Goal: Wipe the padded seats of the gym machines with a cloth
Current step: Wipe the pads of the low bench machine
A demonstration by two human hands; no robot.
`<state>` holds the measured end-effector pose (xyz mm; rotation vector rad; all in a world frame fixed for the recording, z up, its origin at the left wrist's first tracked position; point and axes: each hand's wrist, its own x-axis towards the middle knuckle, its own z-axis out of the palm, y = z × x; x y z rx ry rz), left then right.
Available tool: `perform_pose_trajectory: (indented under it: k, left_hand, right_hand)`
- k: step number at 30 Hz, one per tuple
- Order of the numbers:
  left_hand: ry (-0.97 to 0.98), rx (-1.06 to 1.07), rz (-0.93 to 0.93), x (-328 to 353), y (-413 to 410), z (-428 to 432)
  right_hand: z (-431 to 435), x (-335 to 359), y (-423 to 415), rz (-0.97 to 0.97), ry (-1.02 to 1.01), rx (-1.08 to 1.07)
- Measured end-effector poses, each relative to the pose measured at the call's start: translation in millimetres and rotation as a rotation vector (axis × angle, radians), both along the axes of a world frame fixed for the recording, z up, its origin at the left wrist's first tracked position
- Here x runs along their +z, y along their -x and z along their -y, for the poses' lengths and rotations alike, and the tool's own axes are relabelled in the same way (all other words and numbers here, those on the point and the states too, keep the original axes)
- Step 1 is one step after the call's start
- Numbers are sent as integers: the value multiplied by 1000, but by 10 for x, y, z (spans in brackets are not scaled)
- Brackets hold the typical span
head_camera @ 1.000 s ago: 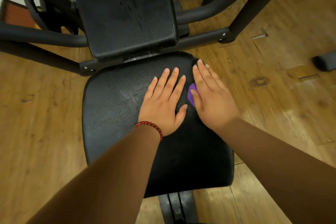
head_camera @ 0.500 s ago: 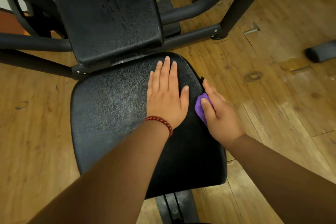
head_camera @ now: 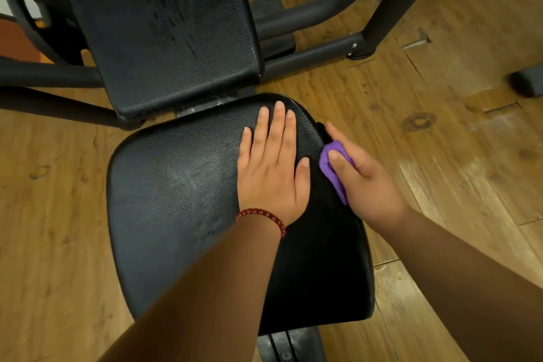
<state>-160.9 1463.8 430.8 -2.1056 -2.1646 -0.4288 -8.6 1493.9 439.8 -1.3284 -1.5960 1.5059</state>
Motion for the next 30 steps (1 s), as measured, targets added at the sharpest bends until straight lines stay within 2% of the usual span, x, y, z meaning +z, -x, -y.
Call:
perform_pose_trajectory:
  k: [9,14,21,27,30]
  left_hand:
    - [-15,8,-9,-19,-11,-2]
    - [-13,9,-13,-15,-15,3]
    - [-12,8,-35,-29,-13,-5]
    - [2,18,-44,-30,-19,-6]
    - [14,19,-58,-23,-24,1]
  right_hand:
    - [-465,197,322,-60,73,-7]
    - [-304,107,177,-76,54,3]
    - [-502,147,296,-100,59,21]
    - [-208,3,58,-32,51,25]
    - [-325,74,76,-34,59,57]
